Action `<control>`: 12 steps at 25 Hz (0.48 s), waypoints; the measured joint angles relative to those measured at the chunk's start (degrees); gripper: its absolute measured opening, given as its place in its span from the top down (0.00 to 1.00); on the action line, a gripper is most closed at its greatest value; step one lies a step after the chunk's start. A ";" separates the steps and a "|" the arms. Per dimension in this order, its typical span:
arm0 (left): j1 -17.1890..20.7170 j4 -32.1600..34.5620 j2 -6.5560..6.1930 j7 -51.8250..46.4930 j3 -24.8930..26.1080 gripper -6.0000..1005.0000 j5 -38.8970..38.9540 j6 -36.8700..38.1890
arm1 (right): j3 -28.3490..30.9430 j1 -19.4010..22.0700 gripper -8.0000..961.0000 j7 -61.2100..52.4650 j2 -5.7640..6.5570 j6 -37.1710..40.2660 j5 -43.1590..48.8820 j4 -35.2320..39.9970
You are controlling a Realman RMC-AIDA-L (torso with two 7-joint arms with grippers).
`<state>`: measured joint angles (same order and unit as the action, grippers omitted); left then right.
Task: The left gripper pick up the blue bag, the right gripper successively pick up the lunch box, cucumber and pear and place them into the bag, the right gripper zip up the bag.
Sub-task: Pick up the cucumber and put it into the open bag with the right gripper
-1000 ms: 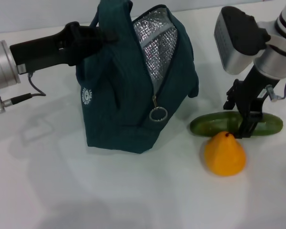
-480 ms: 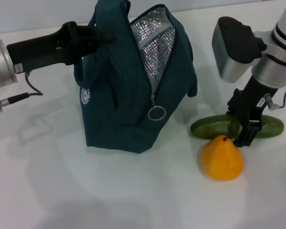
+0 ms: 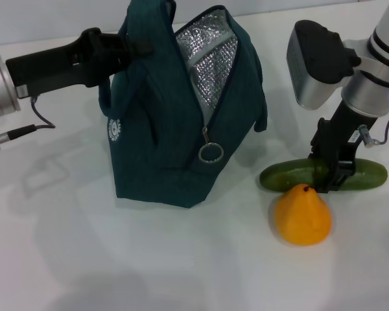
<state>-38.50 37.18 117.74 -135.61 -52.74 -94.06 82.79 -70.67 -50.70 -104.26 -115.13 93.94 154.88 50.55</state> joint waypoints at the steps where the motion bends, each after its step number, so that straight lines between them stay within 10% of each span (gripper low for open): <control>1: 0.00 0.00 0.00 0.00 0.00 0.94 0.01 0.00 | 0.00 0.00 0.31 0.00 0.01 -0.01 0.00 0.02; 12: 0.08 -0.11 -0.07 0.00 0.00 0.94 0.02 0.00 | 0.36 0.03 0.41 -0.37 0.03 -0.05 1.50 0.14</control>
<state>-38.42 37.07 117.67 -135.61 -52.74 -94.04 82.79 -70.31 -50.67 -104.62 -115.11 93.89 156.38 50.69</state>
